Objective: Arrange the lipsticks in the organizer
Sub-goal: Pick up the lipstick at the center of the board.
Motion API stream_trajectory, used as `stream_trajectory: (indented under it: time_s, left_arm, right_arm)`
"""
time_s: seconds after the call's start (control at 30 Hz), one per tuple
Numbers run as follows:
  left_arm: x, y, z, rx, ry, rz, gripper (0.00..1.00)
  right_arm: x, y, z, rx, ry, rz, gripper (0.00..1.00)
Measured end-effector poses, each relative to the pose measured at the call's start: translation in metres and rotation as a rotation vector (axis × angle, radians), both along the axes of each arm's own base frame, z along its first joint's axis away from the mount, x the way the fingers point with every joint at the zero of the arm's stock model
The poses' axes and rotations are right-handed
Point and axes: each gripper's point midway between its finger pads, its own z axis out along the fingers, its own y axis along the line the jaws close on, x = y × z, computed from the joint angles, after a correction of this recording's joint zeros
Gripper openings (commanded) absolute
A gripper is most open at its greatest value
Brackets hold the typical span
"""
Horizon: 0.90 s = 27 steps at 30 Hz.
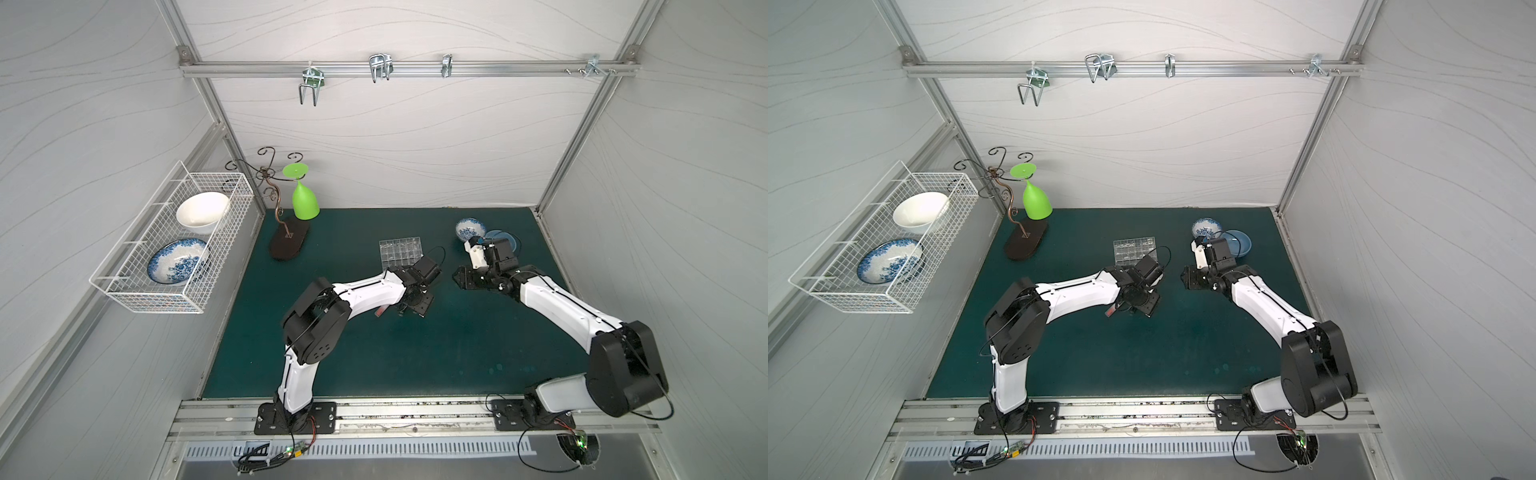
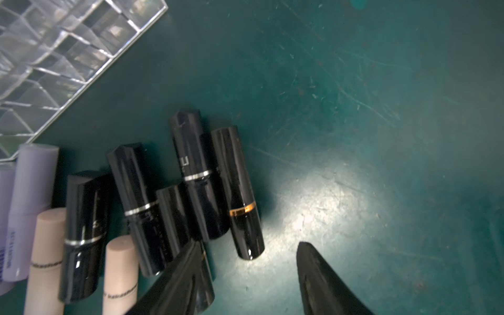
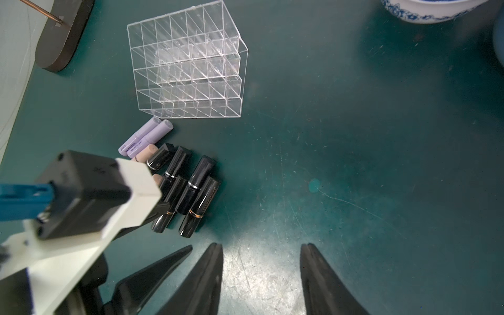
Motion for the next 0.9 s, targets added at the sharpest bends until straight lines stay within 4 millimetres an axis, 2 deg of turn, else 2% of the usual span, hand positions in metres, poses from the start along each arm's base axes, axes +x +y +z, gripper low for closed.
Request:
stream_trajectory:
  time_s: [0.7, 0.9]
  left_arm:
    - [-0.010, -0.014, -0.024, 0.026, 0.095, -0.008, 0.58]
    - [-0.011, -0.018, -0.024, 0.027, 0.100, -0.013, 0.54]
  right_arm:
    - [0.002, -0.002, 0.001, 0.007, 0.000, -0.011, 0.49]
    - [0.002, -0.002, 0.001, 0.007, 0.000, -0.011, 0.49]
